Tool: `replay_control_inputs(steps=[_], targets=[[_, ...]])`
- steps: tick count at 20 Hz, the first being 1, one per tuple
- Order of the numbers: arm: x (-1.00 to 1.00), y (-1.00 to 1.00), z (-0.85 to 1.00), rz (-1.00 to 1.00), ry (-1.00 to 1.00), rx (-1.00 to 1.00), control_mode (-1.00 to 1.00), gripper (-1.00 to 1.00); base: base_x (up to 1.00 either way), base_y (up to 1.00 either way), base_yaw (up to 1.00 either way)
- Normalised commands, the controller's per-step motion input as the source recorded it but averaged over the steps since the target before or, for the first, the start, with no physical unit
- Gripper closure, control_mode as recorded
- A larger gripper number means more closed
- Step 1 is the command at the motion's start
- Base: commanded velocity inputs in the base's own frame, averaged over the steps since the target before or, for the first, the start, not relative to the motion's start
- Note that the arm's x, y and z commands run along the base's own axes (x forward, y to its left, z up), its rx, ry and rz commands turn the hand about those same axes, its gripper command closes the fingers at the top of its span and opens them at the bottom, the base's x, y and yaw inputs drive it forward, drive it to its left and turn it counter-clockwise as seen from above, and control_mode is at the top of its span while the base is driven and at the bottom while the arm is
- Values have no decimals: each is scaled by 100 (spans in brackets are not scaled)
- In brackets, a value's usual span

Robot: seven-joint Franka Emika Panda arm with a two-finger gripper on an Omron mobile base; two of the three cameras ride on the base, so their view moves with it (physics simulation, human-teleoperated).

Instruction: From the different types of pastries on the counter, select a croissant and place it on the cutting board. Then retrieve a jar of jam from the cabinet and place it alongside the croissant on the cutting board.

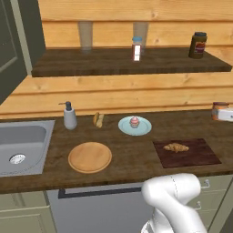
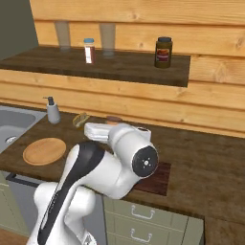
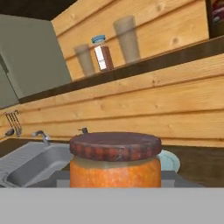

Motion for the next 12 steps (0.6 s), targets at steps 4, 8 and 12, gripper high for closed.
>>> replay_control_inputs(steps=[4,8,12], targets=[[23,-30,-52,34,-5,0,-100,100,0,0,0],[8,-34,-45,33,-5,0,-100,100,0,0,0],[0,-35,-41,32,-6,0,-100,100,0,0,0]])
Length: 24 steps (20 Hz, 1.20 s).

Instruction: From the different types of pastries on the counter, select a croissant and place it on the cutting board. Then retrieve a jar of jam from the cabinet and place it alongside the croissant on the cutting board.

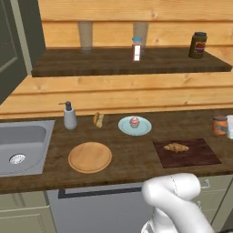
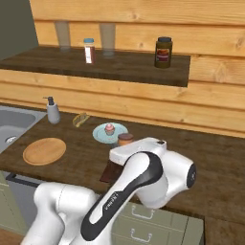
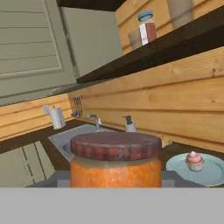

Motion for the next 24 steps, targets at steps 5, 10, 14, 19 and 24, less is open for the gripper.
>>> replay_control_inputs(steps=[5,10,14,19,24], targets=[[0,-21,-46,31,-7,0,-100,100,0,0,0],[0,-4,-42,24,-4,0,-100,100,0,0,0],[1,0,-9,0,0,1,-100,100,0,0,0],[1,0,-44,0,0,0,-100,100,0,0,0],[7,1,-21,0,0,0,-100,100,0,0,0]])
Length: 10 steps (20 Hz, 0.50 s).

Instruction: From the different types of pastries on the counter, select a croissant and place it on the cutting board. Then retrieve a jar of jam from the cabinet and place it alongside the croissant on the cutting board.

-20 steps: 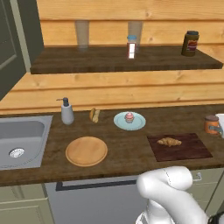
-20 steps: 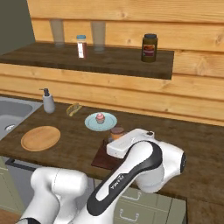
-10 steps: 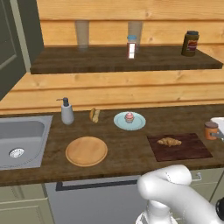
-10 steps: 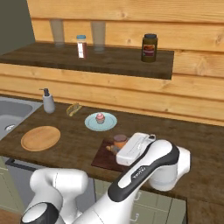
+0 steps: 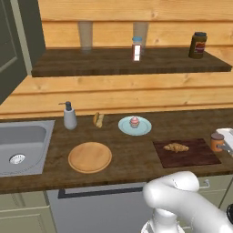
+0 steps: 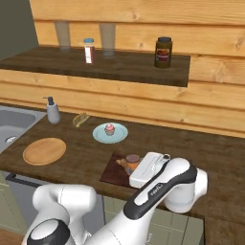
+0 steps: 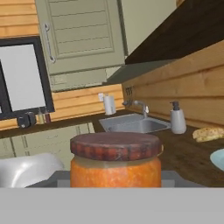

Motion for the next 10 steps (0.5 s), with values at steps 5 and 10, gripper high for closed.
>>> replay_control_inputs(steps=[5,10], targets=[[18,0,-10,0,0,0,-100,100,0,0,0],[11,0,-22,0,0,0,-100,100,0,0,0]])
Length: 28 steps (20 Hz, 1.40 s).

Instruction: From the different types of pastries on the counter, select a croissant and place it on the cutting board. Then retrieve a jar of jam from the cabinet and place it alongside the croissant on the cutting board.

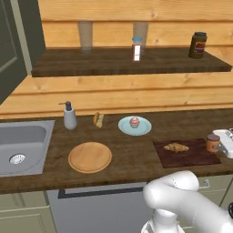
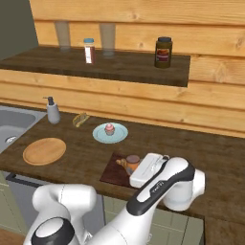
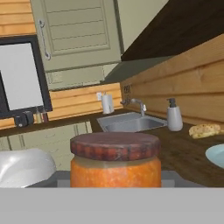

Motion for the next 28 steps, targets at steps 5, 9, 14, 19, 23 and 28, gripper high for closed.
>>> replay_control_inputs(steps=[5,9,14,19,23,28], targets=[[13,0,-14,0,-1,0,-100,100,0,0,0],[19,0,-12,0,-4,0,-100,100,0,0,0],[14,-1,-21,3,-4,0,-100,100,0,0,0],[15,-14,-27,5,-2,0,-100,100,0,0,0],[20,-19,-21,6,-2,0,-100,100,0,0,0],[33,-11,-17,5,-2,0,-100,100,0,0,0]])
